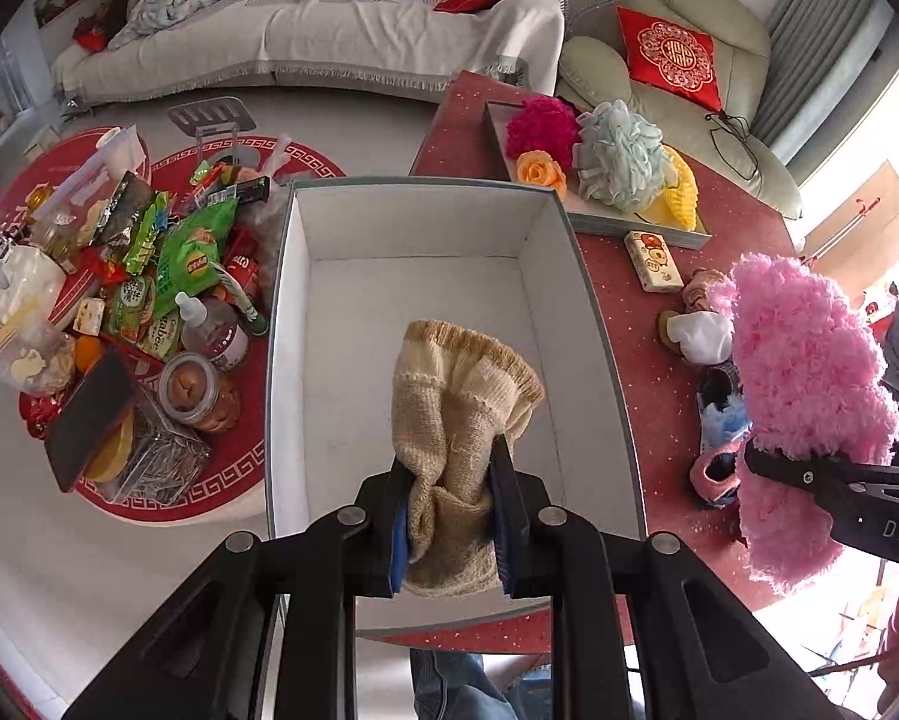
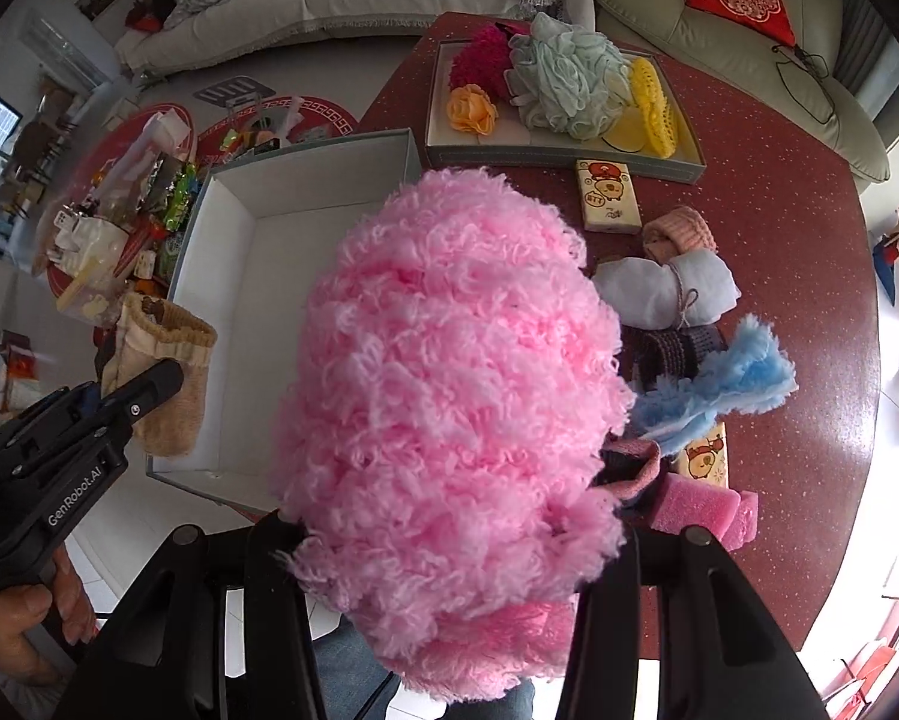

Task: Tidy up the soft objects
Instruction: 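Carry the beige sock and pink yarn ball with both grippers over the white box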

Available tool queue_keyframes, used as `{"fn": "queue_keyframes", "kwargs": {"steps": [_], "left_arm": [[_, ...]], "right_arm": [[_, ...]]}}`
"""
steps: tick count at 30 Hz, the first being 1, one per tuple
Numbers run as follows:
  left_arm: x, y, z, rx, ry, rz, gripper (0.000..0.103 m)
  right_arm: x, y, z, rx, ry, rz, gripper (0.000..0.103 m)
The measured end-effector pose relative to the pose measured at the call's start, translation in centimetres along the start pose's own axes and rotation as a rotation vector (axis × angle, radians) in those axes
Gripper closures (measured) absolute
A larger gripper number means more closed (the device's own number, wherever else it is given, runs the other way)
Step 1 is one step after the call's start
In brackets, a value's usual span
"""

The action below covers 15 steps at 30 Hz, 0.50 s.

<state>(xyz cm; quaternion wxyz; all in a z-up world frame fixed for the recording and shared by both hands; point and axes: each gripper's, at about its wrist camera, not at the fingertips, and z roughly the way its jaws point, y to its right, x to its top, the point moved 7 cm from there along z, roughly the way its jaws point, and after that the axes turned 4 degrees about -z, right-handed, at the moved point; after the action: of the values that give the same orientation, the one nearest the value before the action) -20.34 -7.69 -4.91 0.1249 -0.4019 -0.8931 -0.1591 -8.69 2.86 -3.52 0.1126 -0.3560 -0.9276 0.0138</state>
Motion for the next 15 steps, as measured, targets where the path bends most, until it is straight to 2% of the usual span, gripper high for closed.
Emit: {"fn": "queue_keyframes", "kwargs": {"steps": [9,15], "left_arm": [[1.5,-1.2,3.2,0.010,-0.041,-0.011,0.080],[0.6,-1.1,6.3,-0.011,-0.110,-0.024,0.080]], "right_arm": [[6.3,-4.0,3.2,0.012,-0.024,-0.084,0.052],[10.0,-5.9,7.0,0.000,-0.060,-0.149,0.051]]}}
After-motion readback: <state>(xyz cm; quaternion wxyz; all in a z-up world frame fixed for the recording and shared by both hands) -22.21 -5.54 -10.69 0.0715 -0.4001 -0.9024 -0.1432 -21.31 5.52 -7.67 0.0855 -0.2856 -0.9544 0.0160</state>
